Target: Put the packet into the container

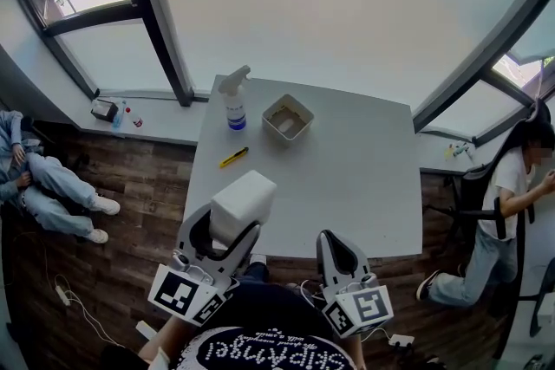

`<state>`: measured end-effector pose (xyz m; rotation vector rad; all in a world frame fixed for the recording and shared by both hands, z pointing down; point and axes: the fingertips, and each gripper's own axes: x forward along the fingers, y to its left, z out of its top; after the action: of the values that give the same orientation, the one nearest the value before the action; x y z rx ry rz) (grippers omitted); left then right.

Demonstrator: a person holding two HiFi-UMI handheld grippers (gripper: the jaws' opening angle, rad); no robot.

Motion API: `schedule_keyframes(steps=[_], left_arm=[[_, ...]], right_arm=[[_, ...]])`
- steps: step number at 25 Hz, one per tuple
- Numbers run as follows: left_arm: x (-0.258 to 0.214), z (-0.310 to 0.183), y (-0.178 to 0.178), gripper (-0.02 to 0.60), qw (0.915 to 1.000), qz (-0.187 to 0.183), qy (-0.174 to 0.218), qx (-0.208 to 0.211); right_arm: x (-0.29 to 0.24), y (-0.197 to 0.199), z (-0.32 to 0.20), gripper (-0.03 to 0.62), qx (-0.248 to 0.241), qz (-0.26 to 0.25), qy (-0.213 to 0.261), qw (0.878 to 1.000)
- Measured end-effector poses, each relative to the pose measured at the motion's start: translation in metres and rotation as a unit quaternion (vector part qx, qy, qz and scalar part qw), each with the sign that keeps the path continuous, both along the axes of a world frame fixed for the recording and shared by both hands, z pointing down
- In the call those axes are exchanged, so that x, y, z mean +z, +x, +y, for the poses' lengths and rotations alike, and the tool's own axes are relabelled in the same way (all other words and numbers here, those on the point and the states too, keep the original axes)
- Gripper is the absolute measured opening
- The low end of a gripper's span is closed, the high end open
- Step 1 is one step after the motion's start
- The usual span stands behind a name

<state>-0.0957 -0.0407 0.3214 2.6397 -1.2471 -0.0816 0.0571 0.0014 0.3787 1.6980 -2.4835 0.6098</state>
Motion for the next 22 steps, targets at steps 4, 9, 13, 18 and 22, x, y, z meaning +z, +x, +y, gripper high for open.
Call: schedule_keyframes(steps=[4,9,13,18,22], left_arm=[[0.004,-0.004,-0.005,0.278,1.0,0.0,-0.003,0.003],[0.005,-0.003,-0.006,0.278,0.9999,0.003,-0.005,0.01],[0.005,-0.001,-0.006,0.278,0.9999,0.006,-0.006,0.01],[0.009,0.0,-0.01,0.278,1.0,0.002,-0.01,0.002],[0.01,-0.001,-0.014,0.278,0.9999,-0.002,-0.012,-0.012]], right_arm=[[0.005,-0.006,0.001,0.015,0.006,-0.004,-0.007,1.0],[0.005,-0.004,0.005,0.015,0.017,-0.001,-0.009,1.0],[0.005,-0.004,0.006,0.015,0.013,0.006,-0.009,1.0],[0.008,-0.007,0.005,0.015,0.008,0.004,-0.014,1.0],[0.009,-0.01,0.001,0.015,-0.004,0.005,-0.015,1.0]])
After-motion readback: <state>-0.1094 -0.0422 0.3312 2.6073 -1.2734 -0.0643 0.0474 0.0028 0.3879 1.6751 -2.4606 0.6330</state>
